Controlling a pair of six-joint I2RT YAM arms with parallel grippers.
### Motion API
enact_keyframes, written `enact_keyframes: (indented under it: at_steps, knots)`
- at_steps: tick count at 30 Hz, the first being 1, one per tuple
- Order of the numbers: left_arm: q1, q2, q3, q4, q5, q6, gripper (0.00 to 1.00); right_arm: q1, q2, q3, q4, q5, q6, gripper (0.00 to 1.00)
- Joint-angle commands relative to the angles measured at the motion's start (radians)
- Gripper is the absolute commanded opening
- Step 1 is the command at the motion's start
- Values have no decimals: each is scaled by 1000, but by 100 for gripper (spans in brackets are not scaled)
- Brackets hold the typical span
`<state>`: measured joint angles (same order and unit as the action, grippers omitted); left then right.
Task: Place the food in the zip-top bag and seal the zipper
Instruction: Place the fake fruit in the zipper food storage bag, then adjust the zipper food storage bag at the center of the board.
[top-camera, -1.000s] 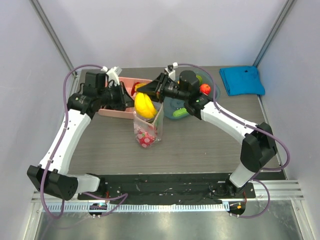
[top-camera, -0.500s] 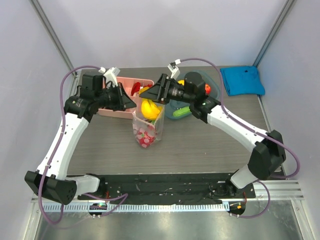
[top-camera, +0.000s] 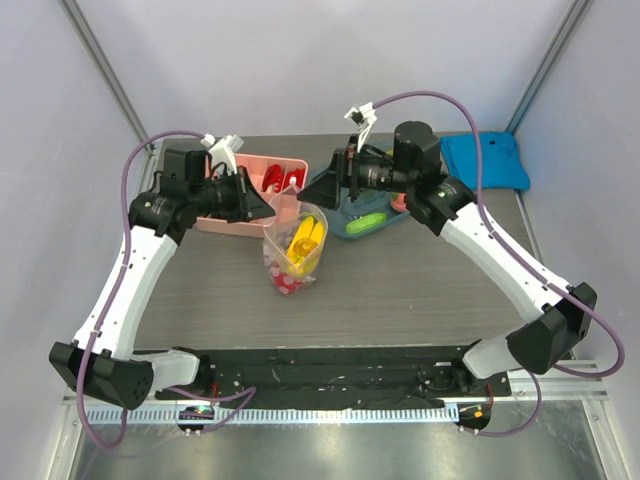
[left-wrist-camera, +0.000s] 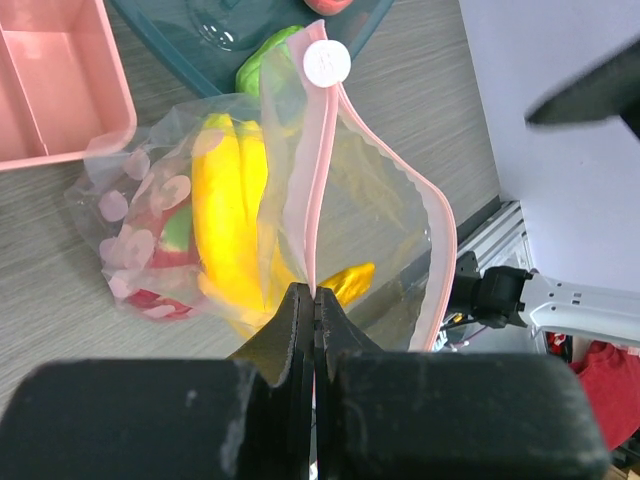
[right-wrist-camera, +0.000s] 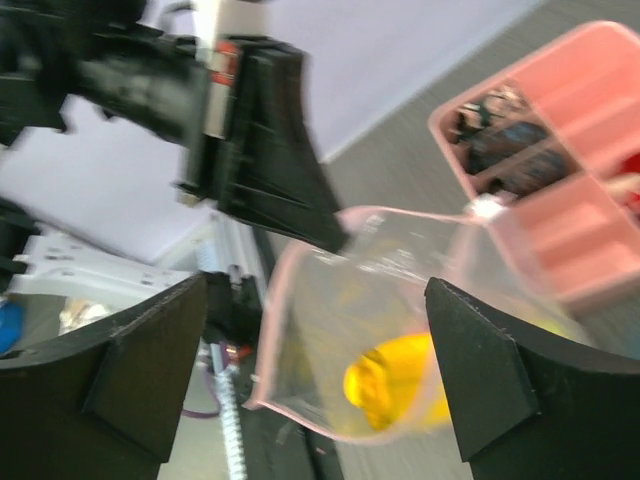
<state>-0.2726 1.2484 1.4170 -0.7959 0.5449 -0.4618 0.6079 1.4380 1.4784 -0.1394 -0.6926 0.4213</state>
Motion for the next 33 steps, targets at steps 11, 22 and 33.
enact_keyframes:
  at_steps: [11, 22, 33]
  knots:
    - [6, -30, 25, 49, 76, 43, 0, 4, 27, 68, -454, 39, -259, 83]
    - [-2, -55, 71, -15, 159, 81, 0, 12, 70, 164, -545, -78, -271, 1]
    - [-36, -3, 283, -313, 64, 256, 0, -46, -4, 63, -279, -226, 4, 1]
